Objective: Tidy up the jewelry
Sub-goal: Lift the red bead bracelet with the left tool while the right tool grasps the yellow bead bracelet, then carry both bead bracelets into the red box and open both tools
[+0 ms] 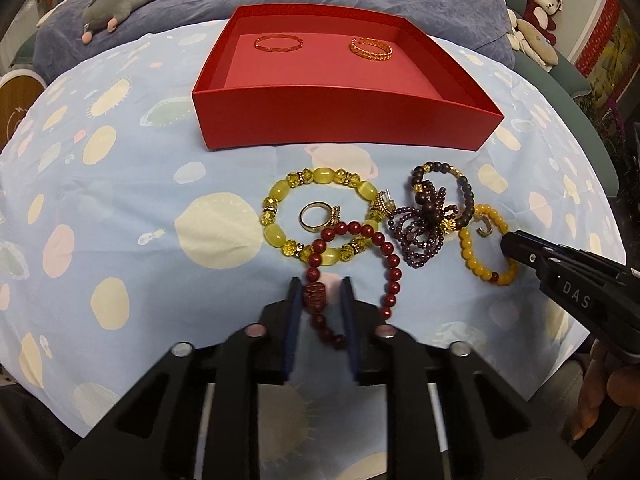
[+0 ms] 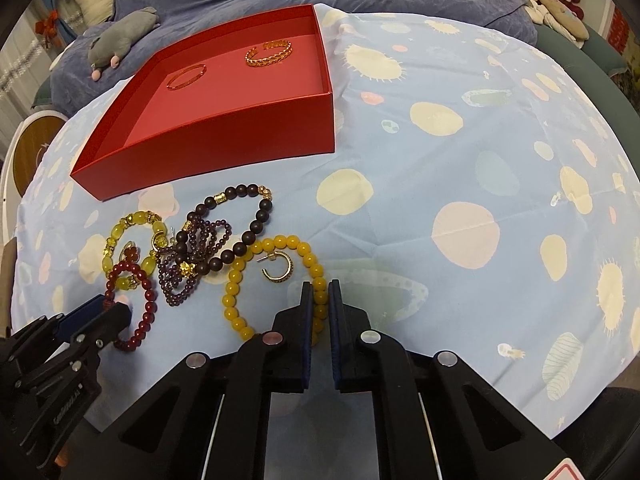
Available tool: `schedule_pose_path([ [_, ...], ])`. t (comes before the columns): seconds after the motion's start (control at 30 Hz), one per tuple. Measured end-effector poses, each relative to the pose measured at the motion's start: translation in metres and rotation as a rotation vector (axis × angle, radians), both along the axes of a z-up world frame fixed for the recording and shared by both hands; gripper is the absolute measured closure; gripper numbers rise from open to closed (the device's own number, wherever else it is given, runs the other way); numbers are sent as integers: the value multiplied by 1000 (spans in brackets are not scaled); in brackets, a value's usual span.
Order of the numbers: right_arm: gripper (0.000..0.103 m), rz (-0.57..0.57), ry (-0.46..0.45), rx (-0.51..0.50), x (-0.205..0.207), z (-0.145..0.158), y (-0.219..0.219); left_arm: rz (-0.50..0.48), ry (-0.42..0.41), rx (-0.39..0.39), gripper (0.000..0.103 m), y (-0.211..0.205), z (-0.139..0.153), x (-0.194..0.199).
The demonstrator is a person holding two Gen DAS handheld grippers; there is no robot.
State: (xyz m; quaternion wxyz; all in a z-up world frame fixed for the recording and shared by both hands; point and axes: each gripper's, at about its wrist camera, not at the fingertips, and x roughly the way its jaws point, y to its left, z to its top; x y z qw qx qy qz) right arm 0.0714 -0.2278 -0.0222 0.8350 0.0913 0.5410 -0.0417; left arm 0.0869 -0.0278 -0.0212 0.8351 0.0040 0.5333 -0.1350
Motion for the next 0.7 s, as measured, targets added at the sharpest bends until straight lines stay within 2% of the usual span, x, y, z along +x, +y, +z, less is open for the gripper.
schedule_pose_path([
  [0.33, 96, -6, -60, 36, -18, 33, -8, 9, 27, -47, 91, 8, 14, -7],
  [0.6, 96, 25, -137, 68, -20, 75, -2, -10, -4, -93, 92, 8, 52, -11],
  [0.7, 96, 40, -156, 82, -17, 87, 2, -21, -10, -111, 96, 6, 68, -8],
])
